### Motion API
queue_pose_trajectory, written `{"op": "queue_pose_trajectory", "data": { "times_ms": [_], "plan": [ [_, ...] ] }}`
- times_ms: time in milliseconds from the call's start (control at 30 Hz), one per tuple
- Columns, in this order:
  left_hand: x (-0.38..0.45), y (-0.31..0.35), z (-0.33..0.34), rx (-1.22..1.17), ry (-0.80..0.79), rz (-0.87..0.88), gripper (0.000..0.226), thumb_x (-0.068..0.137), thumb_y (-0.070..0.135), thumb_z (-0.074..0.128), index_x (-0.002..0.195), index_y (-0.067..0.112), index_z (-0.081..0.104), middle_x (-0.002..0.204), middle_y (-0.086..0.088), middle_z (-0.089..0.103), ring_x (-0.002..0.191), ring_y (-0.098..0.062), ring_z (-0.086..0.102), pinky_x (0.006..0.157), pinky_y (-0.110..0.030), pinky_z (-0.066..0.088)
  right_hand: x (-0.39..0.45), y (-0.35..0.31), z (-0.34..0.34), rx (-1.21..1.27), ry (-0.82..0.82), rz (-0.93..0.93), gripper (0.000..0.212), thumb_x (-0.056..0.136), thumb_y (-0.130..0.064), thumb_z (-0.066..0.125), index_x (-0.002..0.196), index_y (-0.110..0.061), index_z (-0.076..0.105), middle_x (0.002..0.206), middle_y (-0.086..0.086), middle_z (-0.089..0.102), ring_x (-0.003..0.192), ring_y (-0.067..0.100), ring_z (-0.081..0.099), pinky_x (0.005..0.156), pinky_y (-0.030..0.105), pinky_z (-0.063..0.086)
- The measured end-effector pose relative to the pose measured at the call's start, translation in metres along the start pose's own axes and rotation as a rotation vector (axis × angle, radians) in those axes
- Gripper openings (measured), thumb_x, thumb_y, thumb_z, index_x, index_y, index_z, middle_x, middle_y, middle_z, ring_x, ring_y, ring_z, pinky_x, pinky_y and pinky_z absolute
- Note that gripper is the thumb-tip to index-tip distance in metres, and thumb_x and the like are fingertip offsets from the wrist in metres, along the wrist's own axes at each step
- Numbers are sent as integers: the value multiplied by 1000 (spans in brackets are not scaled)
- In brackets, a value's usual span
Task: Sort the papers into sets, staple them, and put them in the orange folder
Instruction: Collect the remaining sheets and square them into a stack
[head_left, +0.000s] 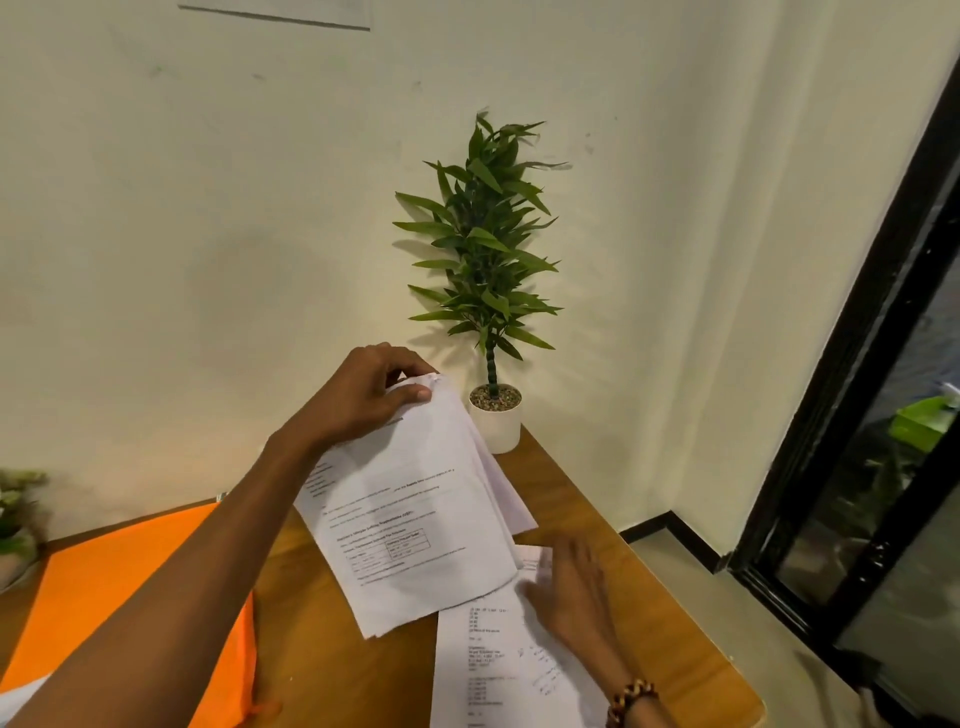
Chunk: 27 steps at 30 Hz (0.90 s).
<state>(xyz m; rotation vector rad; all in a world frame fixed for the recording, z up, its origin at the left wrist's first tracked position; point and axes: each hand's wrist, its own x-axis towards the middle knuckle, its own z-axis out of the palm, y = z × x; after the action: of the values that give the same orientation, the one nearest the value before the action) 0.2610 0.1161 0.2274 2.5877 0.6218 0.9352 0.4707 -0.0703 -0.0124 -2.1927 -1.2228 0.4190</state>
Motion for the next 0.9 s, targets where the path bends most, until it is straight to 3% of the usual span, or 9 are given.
{"op": "queue_pose_trajectory", "data": {
  "times_ms": [100,200,300,467,633,700,767,833,900],
  "plan": [
    [-2,11,-11,-10,-104,7,7,90,27,75,96,30,74,91,10,73,79,-7,61,72,-35,50,-7,20,19,-154,6,68,80,88,-63,62,151,-27,27,160,-1,27,147,24,26,123,47,23],
    [-6,24,-26,-31,-233,22,12,88,38,70,95,30,76,92,8,76,80,-22,66,75,-50,52,-2,25,16,-222,115,97,91,71,-79,67,139,-25,37,143,2,39,128,24,37,105,43,37],
    [-9,34,-39,-66,-334,30,10,90,33,71,95,27,77,95,5,77,87,-29,68,81,-53,53,1,24,6,-280,147,149,99,55,-92,63,126,-24,48,127,0,41,112,21,35,90,39,37],
    [-17,43,-21,-168,-434,21,9,93,18,72,90,26,76,91,5,76,84,-21,68,80,-40,52,2,26,16,-211,192,209,105,51,-93,64,128,-24,45,137,2,44,124,25,38,99,44,40],
    [-33,38,31,-269,-566,-9,8,94,16,71,92,22,76,89,7,75,79,-8,66,73,-21,49,-4,14,18,-117,181,238,103,62,-75,78,139,-17,41,148,6,39,136,31,35,110,47,38],
    [-40,36,47,-309,-600,-26,10,94,15,71,91,22,76,88,7,75,77,-5,65,71,-19,47,-1,14,18,-110,170,269,98,65,-71,79,138,-17,42,146,6,38,134,30,35,109,46,37],
    [-45,31,59,-323,-616,-51,6,94,20,71,94,19,77,91,0,76,78,-16,66,71,-31,51,2,13,19,-136,175,287,83,69,-69,77,128,-20,47,135,1,43,122,25,38,99,43,39],
    [-46,26,66,-328,-623,-63,11,94,25,71,97,16,77,93,-5,76,83,-29,67,75,-44,52,6,14,20,-78,187,311,54,83,-54,74,119,-21,52,127,-1,46,117,23,40,95,41,36],
    [-48,24,73,-326,-644,-73,9,94,22,72,96,16,77,89,1,76,76,-21,67,69,-37,51,8,13,18,95,189,327,19,97,-38,61,107,-22,55,117,-2,54,114,23,47,93,41,37]
  ]
}}
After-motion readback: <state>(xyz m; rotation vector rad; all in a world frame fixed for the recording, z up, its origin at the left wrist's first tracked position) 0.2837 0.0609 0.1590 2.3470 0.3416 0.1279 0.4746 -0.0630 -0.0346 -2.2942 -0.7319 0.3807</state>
